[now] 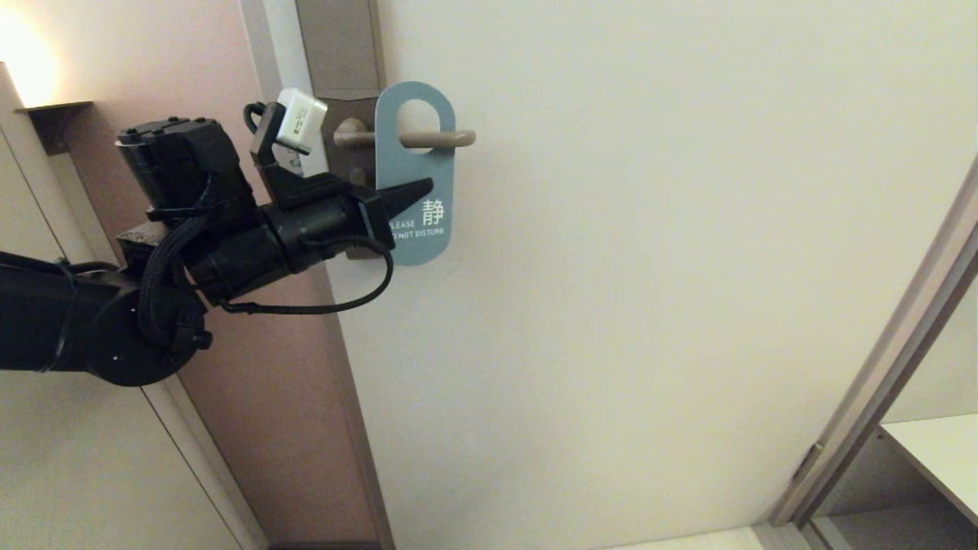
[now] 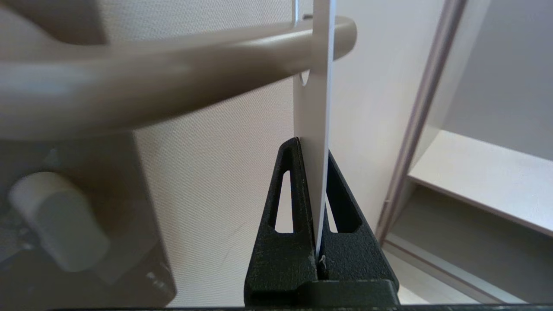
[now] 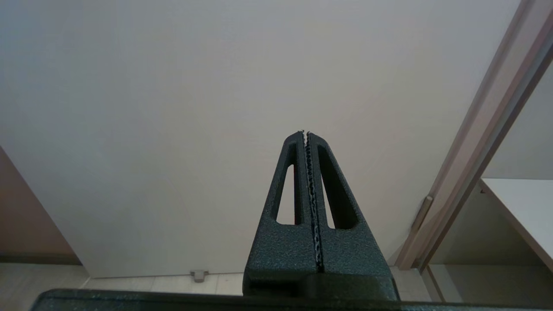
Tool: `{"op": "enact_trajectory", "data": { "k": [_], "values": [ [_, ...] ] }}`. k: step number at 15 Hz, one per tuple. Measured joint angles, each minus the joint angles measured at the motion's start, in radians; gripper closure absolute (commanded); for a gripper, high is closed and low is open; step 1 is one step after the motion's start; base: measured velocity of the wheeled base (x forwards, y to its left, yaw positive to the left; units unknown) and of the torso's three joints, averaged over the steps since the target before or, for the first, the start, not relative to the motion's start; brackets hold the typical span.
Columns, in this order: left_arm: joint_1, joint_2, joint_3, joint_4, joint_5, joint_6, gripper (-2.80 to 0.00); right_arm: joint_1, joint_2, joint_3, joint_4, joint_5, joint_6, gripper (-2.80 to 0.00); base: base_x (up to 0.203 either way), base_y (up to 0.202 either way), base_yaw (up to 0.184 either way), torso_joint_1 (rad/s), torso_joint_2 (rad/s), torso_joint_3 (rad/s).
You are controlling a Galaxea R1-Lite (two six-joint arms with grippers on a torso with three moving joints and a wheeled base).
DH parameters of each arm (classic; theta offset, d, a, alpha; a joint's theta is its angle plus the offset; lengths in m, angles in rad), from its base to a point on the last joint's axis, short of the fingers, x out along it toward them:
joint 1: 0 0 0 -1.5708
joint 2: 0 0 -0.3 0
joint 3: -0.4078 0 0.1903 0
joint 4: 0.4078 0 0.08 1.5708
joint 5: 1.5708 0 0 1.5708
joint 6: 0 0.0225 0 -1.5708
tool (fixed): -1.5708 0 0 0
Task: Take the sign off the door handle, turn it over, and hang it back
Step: Take down the sign
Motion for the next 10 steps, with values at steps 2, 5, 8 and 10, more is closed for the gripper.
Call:
{"op": "enact_trajectory", "data": {
  "k": [2, 5, 8, 10],
  "values": [
    [-0.014, 0.000, 0.000, 0.003, 0.020, 0.007, 0.00, 0.000, 0.000, 0.000, 0.000, 0.000, 0.000, 0.00, 0.000, 0.000, 0.000, 0.000, 0.00, 0.000],
    [-0.017, 0.000, 0.000, 0.003, 0.020, 0.007, 0.00, 0.000, 0.000, 0.000, 0.000, 0.000, 0.000, 0.00, 0.000, 0.000, 0.000, 0.000, 0.00, 0.000],
    [-0.017, 0.004, 0.001, 0.002, 0.026, 0.007, 0.00, 0.000, 0.000, 0.000, 0.000, 0.000, 0.000, 0.00, 0.000, 0.000, 0.000, 0.000, 0.00, 0.000],
    [-0.018, 0.013, 0.001, 0.000, 0.037, 0.007, 0.00, 0.000, 0.000, 0.000, 0.000, 0.000, 0.000, 0.00, 0.000, 0.000, 0.000, 0.000, 0.00, 0.000]
  ]
}}
